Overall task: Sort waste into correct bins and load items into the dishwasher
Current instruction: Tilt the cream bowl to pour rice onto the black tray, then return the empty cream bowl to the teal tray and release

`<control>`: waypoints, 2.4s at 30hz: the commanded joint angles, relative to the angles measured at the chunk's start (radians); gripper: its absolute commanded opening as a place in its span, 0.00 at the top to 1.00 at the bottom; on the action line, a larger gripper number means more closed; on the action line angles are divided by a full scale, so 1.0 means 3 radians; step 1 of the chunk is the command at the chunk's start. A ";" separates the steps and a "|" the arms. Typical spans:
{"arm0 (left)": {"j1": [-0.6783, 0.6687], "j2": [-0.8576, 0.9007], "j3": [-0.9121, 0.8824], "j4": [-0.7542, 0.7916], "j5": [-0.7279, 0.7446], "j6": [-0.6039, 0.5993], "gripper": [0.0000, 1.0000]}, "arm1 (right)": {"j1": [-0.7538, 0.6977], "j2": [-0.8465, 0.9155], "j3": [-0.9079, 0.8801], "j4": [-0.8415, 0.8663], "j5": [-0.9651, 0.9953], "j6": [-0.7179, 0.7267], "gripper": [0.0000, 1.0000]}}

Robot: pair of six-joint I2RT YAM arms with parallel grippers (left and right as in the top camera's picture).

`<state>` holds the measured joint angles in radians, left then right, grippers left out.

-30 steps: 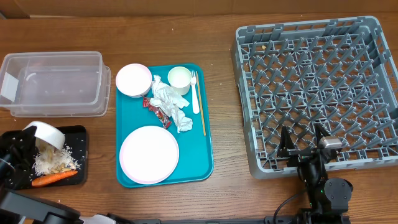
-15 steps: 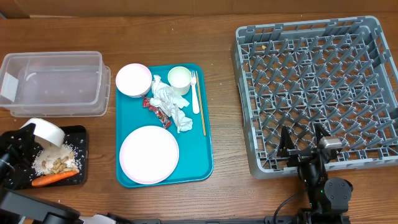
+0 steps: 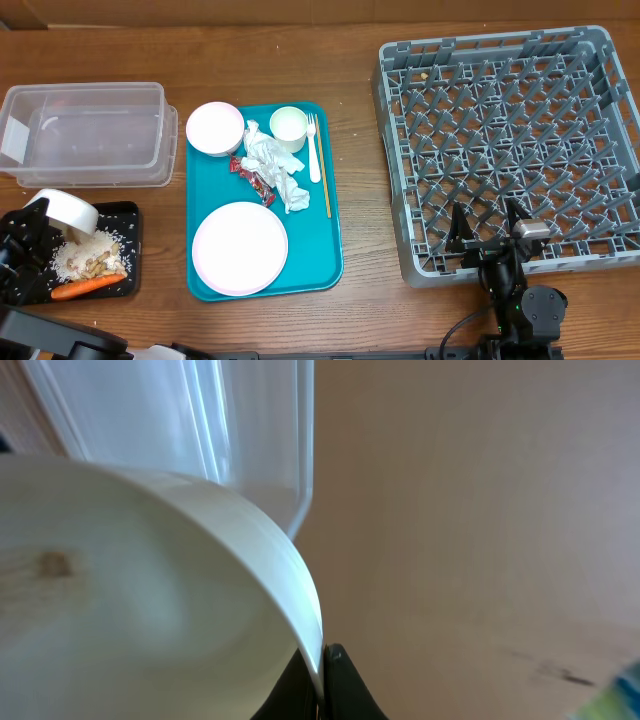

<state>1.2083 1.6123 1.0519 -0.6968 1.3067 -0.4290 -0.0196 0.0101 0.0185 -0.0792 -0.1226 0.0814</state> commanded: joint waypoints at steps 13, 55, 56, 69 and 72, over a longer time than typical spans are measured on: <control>0.0072 0.0014 0.0011 -0.0164 0.0191 0.0090 0.96 | -0.0017 -0.0024 -0.0036 0.0018 0.0033 0.0000 0.00; -0.1429 -0.1729 0.0771 -0.0715 -0.1704 0.0482 0.96 | -0.0017 -0.0024 -0.0036 0.0018 0.0033 0.0000 0.00; -0.1570 -0.1771 0.0771 -0.0716 -0.1865 0.0482 0.96 | -0.0017 -0.0024 -0.0036 0.0018 0.0033 0.0000 0.00; -0.4645 -0.0941 0.0767 -0.0631 -0.4815 0.0116 0.96 | -0.0017 -0.0024 -0.0036 0.0018 0.0033 0.0000 0.00; -0.4894 -0.0336 0.0767 -0.0643 -0.5088 -0.0050 0.96 | -0.0017 -0.0024 -0.0036 0.0018 0.0033 0.0000 0.00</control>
<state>-0.2344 1.4128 1.2697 -0.8906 -0.0734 -0.3897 -0.0196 0.0101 0.0185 -0.0788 -0.1226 0.0814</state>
